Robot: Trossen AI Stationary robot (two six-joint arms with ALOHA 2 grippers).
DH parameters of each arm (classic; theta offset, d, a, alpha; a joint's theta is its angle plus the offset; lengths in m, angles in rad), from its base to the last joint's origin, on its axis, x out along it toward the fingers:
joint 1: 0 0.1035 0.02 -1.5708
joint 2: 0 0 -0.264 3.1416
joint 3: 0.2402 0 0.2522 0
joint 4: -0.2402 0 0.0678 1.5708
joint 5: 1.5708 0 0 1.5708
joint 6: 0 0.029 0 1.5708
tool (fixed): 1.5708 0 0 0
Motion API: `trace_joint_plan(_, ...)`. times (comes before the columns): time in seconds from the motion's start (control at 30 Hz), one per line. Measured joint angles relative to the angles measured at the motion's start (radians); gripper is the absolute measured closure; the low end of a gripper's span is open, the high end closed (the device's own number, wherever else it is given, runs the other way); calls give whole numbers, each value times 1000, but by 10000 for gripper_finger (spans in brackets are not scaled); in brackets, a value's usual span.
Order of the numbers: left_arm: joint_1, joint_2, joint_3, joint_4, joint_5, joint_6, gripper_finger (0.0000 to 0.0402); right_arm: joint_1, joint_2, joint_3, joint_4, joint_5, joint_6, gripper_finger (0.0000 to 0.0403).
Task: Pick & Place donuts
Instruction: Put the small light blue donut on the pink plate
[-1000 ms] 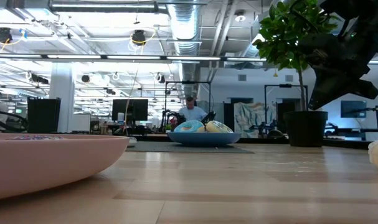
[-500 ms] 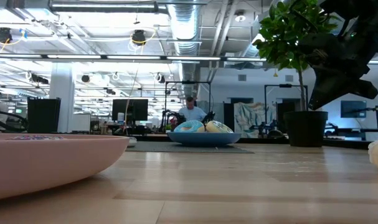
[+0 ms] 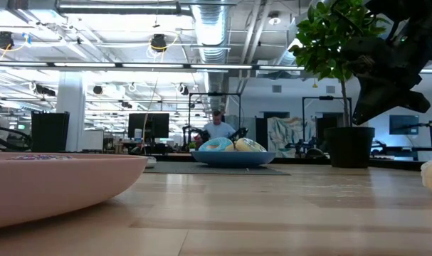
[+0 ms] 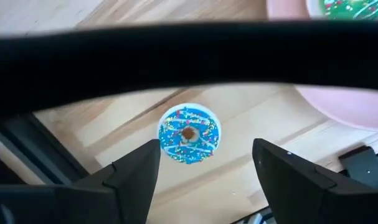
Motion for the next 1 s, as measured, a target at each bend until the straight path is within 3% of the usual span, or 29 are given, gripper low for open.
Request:
trace_joint_plan(0.3,1,-1,-39,20,-79,-12,124,11,0,0,5,-1,0,402)
trace_joint_plan(0.6,-1,-1,-151,174,15,-13,63,11,0,0,16,-1,8,402)
trace_joint_plan(1.0,-5,-1,-182,255,48,-19,57,11,0,0,17,-2,9,402)
